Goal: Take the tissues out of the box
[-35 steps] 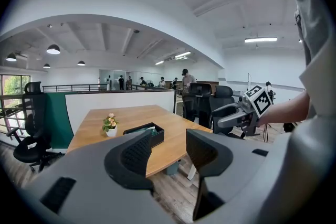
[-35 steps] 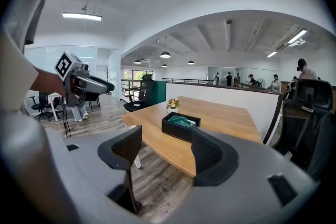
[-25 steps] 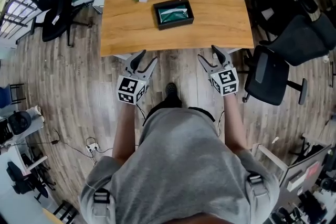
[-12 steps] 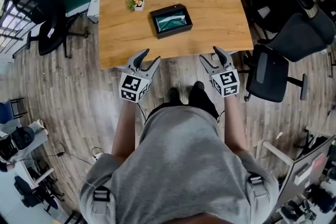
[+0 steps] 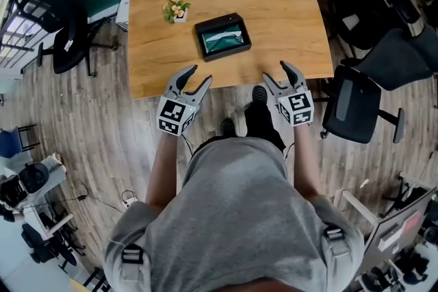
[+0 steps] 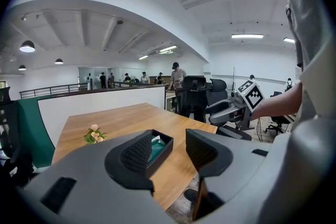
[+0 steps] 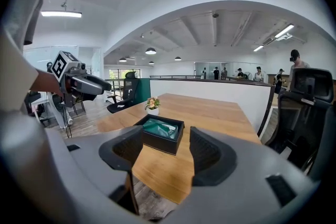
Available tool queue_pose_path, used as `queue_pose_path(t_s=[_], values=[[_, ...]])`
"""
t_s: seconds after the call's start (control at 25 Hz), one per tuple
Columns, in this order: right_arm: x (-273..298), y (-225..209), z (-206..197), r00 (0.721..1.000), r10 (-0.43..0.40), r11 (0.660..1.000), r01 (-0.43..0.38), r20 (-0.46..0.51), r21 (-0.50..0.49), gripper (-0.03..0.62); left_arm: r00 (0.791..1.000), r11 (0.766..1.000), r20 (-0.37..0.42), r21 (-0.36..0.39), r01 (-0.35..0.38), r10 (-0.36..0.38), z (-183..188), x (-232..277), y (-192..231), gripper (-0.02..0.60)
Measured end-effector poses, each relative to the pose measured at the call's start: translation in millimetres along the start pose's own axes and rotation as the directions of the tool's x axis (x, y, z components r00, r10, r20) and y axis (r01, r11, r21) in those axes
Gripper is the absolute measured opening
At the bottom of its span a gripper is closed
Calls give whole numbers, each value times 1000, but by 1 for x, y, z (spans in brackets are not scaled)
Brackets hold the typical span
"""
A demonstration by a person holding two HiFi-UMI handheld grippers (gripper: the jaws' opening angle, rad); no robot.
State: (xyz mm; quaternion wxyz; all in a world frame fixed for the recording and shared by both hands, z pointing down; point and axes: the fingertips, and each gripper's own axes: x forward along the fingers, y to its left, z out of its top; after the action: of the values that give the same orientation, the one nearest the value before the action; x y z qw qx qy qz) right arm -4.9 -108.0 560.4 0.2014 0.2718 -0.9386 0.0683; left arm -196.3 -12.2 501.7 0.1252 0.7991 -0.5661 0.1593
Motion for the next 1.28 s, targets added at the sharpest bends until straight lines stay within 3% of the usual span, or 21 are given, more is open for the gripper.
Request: queue_pose_path(t_s=[0.48,0.76,0.96,1.08,1.28], values=[[82,-49,30,975,215,973,-218,-49,-78,285,992,993,-47,34,-115,117,24,66,24,219],[114,-80,43,938,334,926,-344,-88,-153,284,970,973,-76,-7,-232,231,27,93,34,219],[126,-82,38,891,433,867,-453,-134,-210,284,948,949,-75,-27,-313,310,29,104,38,219],[136,-86,43,880,460,864,-474,-118,-170,284,945,948,-90,-26,-318,315,27,111,39,219],[139,-88,52,886,453,877,-463,-101,-130,282,950,959,-132,4,-284,282,26,117,45,219]])
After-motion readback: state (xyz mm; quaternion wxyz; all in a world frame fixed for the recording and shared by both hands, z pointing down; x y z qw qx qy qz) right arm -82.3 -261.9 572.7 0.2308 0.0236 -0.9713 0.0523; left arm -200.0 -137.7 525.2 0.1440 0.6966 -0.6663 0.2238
